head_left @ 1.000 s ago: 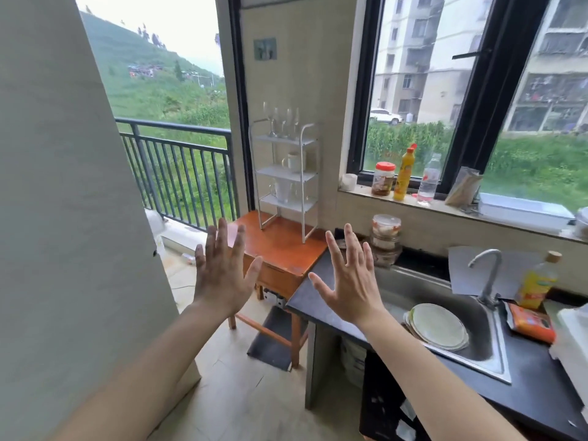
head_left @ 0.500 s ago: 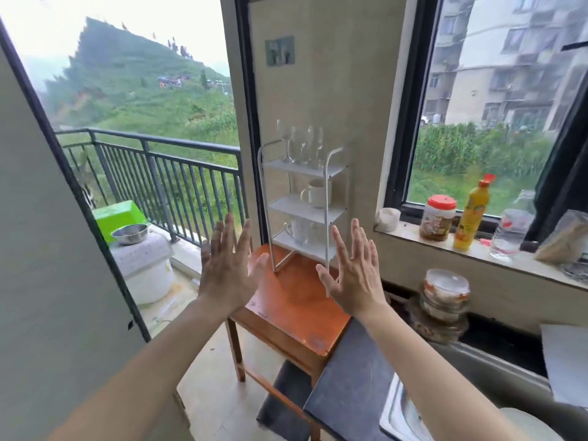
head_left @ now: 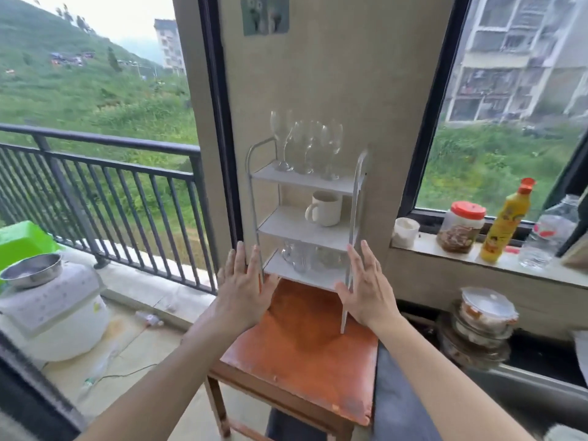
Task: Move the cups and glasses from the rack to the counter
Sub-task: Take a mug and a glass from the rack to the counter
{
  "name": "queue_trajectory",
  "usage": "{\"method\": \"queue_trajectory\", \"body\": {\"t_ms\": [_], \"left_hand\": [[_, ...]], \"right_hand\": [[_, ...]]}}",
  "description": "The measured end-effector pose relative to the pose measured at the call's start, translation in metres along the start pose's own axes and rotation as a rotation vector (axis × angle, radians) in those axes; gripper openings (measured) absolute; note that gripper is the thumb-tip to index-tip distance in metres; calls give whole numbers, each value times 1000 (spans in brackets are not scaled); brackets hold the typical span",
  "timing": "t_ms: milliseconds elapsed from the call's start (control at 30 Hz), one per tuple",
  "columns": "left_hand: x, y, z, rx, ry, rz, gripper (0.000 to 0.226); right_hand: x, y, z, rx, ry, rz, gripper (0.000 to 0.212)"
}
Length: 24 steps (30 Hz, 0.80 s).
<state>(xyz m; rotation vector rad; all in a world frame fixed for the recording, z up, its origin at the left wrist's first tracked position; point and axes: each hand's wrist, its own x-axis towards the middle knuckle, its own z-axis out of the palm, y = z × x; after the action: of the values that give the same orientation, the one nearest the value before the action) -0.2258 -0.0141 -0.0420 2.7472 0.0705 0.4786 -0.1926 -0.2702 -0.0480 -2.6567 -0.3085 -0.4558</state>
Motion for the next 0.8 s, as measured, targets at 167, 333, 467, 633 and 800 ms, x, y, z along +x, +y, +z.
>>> {"method": "queue_trajectory", "body": {"t_ms": [167,333,467,633,800], "left_hand": [[53,-33,34,-67,-147,48,74],[104,-40,65,-246,-294,40,70],[133,-40,98,-334,-373,-28,69],[170,-42,130,-415,-423,-117,71],[190,-42,152,-584,-470,-162,53]], "right_hand": [[25,-19,28,54,-72,121,75],[69,-25,44,175,-103,184,68],[113,-24,58,362,-116,270,64],[165,-25,73,537,-145,309,59],[209,-21,88,666,-177,322,52]]}}
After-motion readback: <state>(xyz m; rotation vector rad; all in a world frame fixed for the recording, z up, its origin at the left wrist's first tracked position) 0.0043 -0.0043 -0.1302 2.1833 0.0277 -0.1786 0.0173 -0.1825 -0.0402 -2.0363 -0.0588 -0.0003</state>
